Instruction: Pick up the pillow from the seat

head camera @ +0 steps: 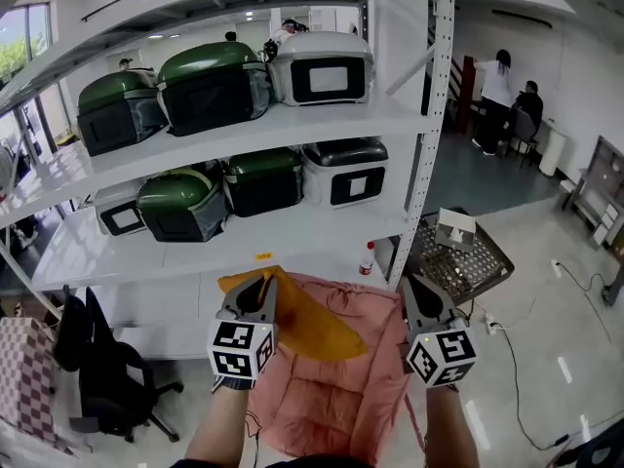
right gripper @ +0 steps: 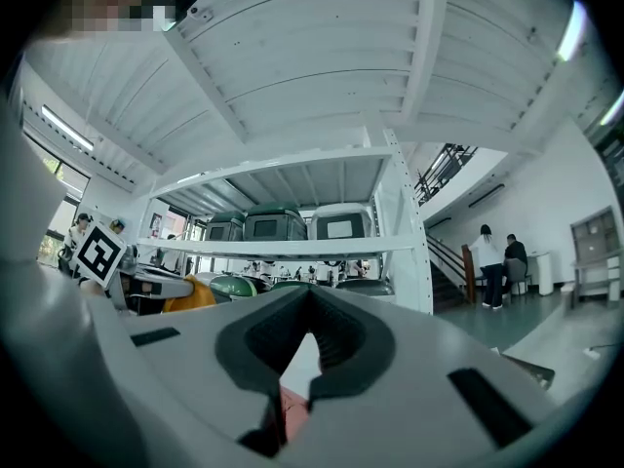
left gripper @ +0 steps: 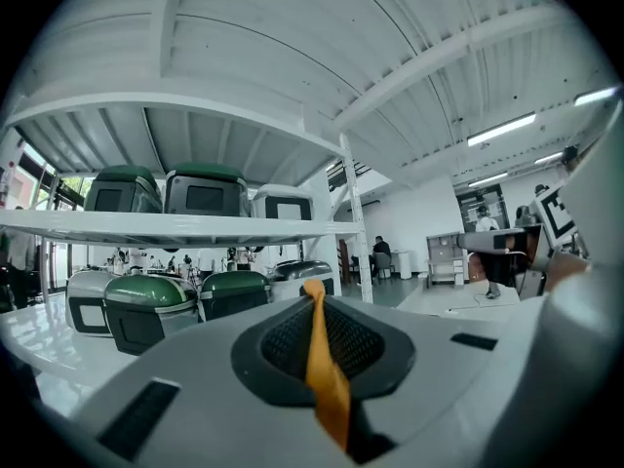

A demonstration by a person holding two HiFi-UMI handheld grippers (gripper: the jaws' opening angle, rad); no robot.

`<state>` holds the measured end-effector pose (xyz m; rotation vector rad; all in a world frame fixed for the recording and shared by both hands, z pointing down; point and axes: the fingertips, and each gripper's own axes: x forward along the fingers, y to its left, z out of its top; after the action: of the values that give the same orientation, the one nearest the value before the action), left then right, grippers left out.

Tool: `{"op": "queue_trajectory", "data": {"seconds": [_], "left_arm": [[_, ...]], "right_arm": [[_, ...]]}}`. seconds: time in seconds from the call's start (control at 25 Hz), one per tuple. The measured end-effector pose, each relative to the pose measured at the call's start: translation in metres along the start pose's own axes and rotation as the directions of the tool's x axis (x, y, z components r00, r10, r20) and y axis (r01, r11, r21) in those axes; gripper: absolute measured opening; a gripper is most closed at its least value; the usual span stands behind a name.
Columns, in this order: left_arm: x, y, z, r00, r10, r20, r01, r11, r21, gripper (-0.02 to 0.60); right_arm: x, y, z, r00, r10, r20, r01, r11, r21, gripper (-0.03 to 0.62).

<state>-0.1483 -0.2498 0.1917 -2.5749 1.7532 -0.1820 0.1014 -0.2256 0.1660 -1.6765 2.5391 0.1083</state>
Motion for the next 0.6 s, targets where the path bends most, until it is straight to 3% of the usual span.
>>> {"op": "queue_trajectory", "data": {"seconds": [0.24,0.6], "left_arm": [[-0.008,0.002,0.028,0.999,0.020,0.045,-0.021,0.999,0.029,0.020],[-0.013,0.004,0.033,0.998,0.039,0.050,-0.040,0.999,0.030,0.020]], "right_arm": [[0.001,0.002,0.022,1.000,0.010,0.028,-0.010,1.000,-0.004,0.003],[0.002,0.009,0.031,0.999,0.027,0.043,-0.027,1.000,-0.006,0.003]]}}
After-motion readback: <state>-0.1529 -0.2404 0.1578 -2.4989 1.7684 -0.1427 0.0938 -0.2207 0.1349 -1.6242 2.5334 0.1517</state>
